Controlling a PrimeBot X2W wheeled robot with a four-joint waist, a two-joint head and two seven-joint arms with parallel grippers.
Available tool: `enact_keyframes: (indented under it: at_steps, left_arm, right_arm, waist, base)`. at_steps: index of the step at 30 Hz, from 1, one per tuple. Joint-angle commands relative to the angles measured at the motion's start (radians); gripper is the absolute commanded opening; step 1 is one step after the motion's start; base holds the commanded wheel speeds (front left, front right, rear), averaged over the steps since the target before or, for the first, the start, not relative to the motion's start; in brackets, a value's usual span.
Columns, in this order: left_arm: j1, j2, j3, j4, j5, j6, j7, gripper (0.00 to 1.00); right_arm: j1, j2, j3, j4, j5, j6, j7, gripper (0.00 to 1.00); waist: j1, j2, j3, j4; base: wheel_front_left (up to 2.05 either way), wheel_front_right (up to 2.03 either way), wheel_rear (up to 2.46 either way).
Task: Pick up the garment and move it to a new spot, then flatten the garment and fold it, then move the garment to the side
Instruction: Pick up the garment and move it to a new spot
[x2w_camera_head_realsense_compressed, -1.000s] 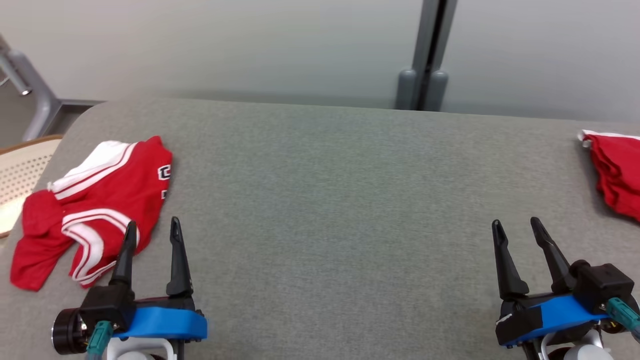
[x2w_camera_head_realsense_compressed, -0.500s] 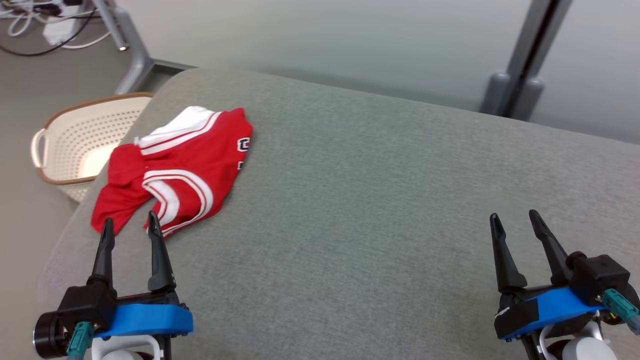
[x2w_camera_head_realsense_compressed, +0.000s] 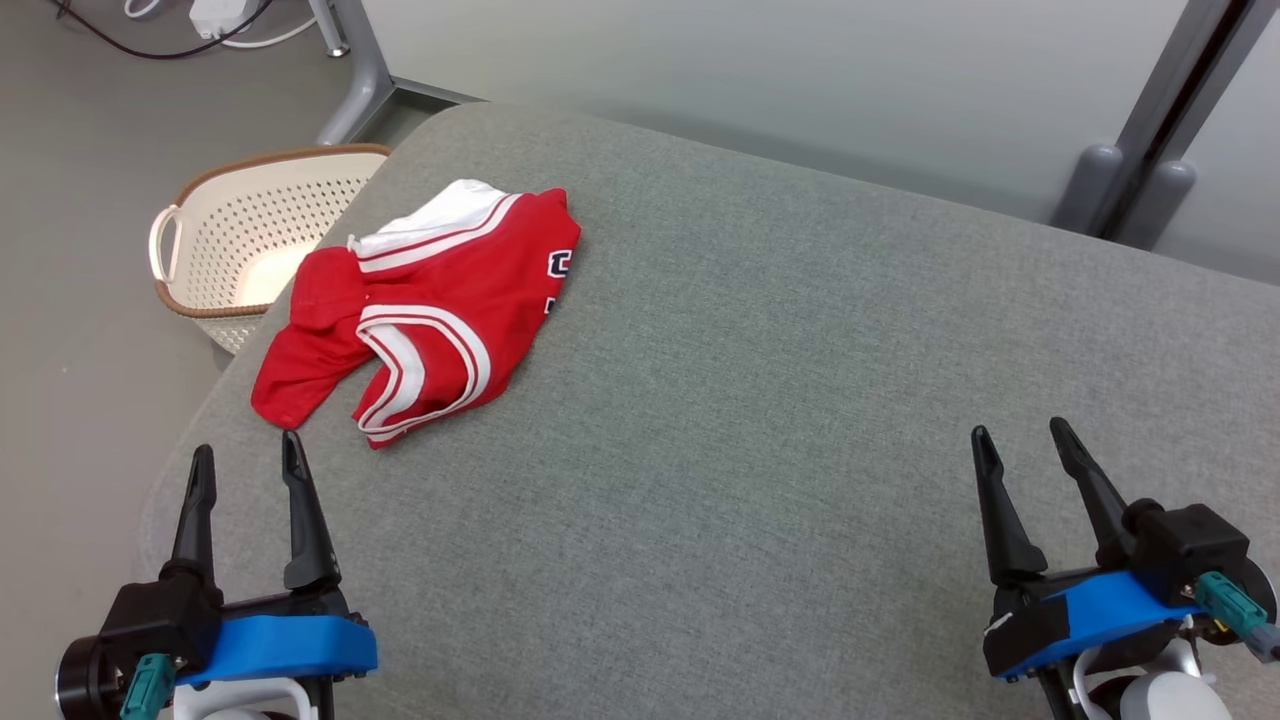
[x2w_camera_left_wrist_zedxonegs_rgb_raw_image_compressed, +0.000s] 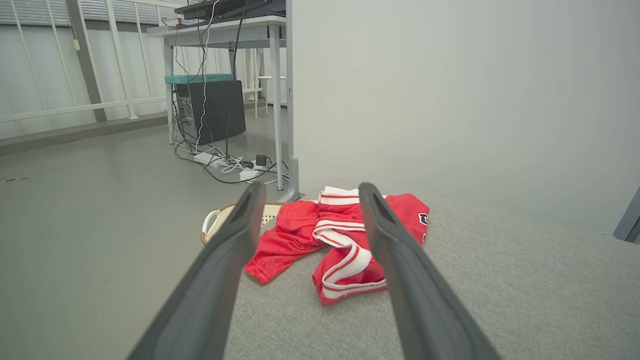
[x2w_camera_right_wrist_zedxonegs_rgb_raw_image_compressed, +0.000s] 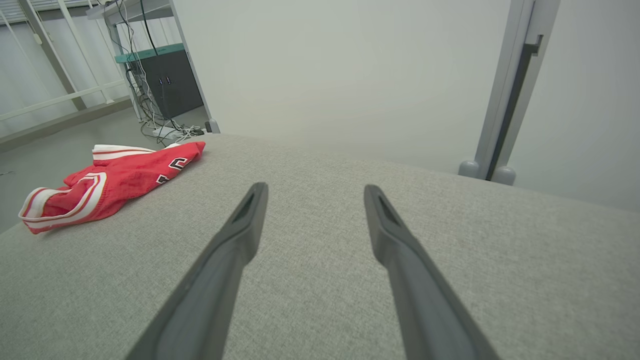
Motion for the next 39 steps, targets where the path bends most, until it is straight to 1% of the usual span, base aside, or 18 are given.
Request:
enact_keyframes:
  at_steps: [1, 6, 12, 15, 17, 23, 28, 33, 35, 39]
  left_arm:
    - [0.001, -0.002, 0.003, -0.005, -0.004, 0.009, -0.003, 1.00]
    - [-0.043, 0.001, 0.016, 0.007, -0.008, 0.001, -0.003, 1.00]
    - [-0.168, 0.043, 0.053, 0.058, -0.023, -0.017, -0.003, 1.00]
    - [-0.246, 0.079, 0.083, 0.104, -0.039, -0.023, -0.003, 1.00]
    - [-0.298, 0.109, 0.117, 0.118, -0.053, -0.017, -0.003, 1.00]
    - [-0.419, 0.198, 0.161, 0.194, -0.085, -0.038, 0.021, 1.00]
    - [-0.513, 0.252, 0.157, 0.280, -0.098, -0.055, 0.086, 1.00]
    - [-0.592, 0.295, 0.140, 0.425, -0.105, -0.078, 0.146, 1.00]
    - [-0.609, 0.299, 0.137, 0.452, -0.113, -0.083, 0.153, 1.00]
    - [-0.654, 0.305, 0.104, 0.573, -0.128, -0.105, 0.213, 1.00]
  right_arm:
    - [-0.016, -0.001, 0.005, -0.005, -0.007, 0.000, 0.001, 1.00]
    - [-0.023, -0.001, 0.000, -0.012, -0.016, 0.000, 0.006, 1.00]
    - [-0.038, -0.001, -0.011, -0.048, -0.043, 0.000, 0.022, 1.00]
    - [-0.055, -0.010, -0.014, -0.067, -0.053, 0.000, 0.032, 1.00]
    - [-0.072, -0.014, -0.012, -0.083, -0.059, 0.000, 0.037, 1.00]
    - [-0.104, -0.041, -0.039, -0.139, -0.070, 0.000, 0.055, 1.00]
    - [-0.115, -0.051, -0.067, -0.192, -0.080, 0.000, 0.067, 1.00]
    - [-0.126, -0.067, -0.077, -0.236, -0.083, 0.000, 0.078, 1.00]
    - [-0.127, -0.068, -0.079, -0.243, -0.084, 0.000, 0.080, 1.00]
    - [-0.133, -0.072, -0.088, -0.260, -0.083, 0.000, 0.085, 1.00]
  waist:
    - [0.0000, 0.0000, 0.003, -0.005]
    - [0.0000, 0.0000, 0.018, -0.027]
    - [0.0000, 0.0000, 0.066, -0.064]
    - [0.0000, 0.0000, 0.101, -0.095]
    - [0.0000, 0.0000, 0.130, -0.124]
    - [0.0000, 0.0000, 0.228, -0.194]
    - [0.0000, 0.0000, 0.305, -0.235]
    - [0.0000, 0.0000, 0.364, -0.267]
    - [0.0000, 0.0000, 0.373, -0.273]
    - [0.0000, 0.0000, 0.396, -0.287]
  base:
    - [0.00, 0.00, 0.00]
    - [0.00, 0.00, 0.00]
    - [0.00, 0.00, 0.00]
    - [0.00, 0.00, 0.00]
    - [0.00, 0.00, 0.00]
    - [0.00, 0.00, 0.00]
    - [0.00, 0.00, 0.00]
    - [0.00, 0.00, 0.00]
    - [0.00, 0.00, 0.00]
    - [0.00, 0.00, 0.00]
